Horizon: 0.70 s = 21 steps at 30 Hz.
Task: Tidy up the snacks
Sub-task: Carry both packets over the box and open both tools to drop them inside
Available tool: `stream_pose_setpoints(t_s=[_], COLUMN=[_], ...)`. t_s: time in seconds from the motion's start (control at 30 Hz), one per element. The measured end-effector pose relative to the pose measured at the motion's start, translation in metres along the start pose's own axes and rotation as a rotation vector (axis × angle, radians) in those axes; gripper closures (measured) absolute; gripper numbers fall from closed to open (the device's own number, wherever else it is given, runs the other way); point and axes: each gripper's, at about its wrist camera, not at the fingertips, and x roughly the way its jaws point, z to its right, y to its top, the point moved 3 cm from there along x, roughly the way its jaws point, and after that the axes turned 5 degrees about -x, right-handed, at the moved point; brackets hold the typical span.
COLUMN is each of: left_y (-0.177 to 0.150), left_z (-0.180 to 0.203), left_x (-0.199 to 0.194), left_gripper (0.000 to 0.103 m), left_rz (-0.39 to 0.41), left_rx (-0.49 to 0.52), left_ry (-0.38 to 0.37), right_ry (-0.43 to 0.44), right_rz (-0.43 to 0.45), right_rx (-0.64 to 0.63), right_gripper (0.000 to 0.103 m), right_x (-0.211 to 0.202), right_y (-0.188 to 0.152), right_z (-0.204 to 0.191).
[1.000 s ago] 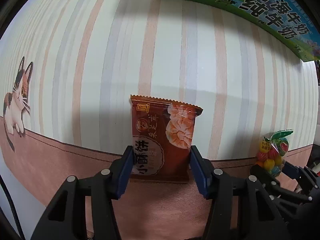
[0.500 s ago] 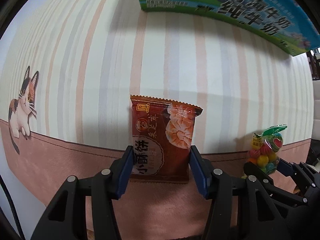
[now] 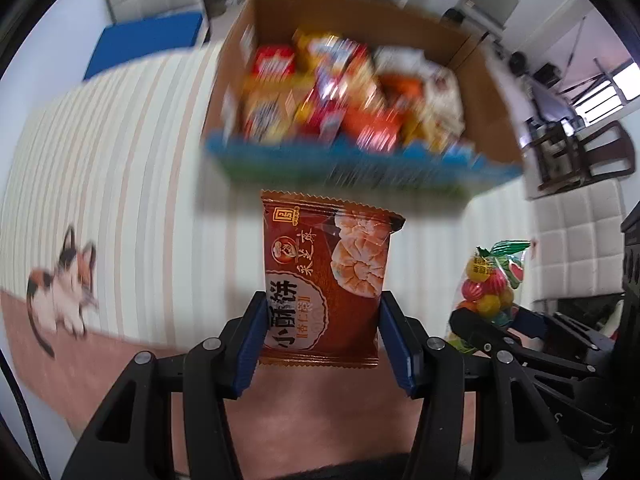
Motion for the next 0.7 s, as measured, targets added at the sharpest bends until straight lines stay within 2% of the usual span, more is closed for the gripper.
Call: stream_pose_setpoints(t_s=[0.13, 0.27, 0.43, 0.57, 0.7], left_y=[0.052, 0.107, 0.165, 0.197, 0.216], left_z=[0.019, 0.031, 0.031, 0.031, 0.032], left_x=[-0.020, -0.020, 0.005, 0.036, 0.058], left_gripper=[0.051, 0.051, 0.051, 0.051, 0.051], left_rz=[0.052, 0.068, 0.026, -0.031, -0.075], left_rx=[0.034, 0.067, 0.059, 0.068, 0.063], left_ry=[-0.011, -0.001, 0.021, 0.039, 0.045], right_ry=[0.025, 0.002, -0.031, -0.049, -0.078], right_rz=[0.070, 0.101, 0.086, 0.059, 0.031], right_rx=[0.011, 0.019, 0.041, 0.050, 0.061], right_gripper=[0.047, 0.047, 0.047, 0.047, 0.047], right_x=[-0.034, -0.048, -0.033, -0.015, 0.004], right_y=[0.048, 0.103, 0.165, 0.192, 0.213], right_z=[0.015, 0.016, 0.023, 0.034, 0.043])
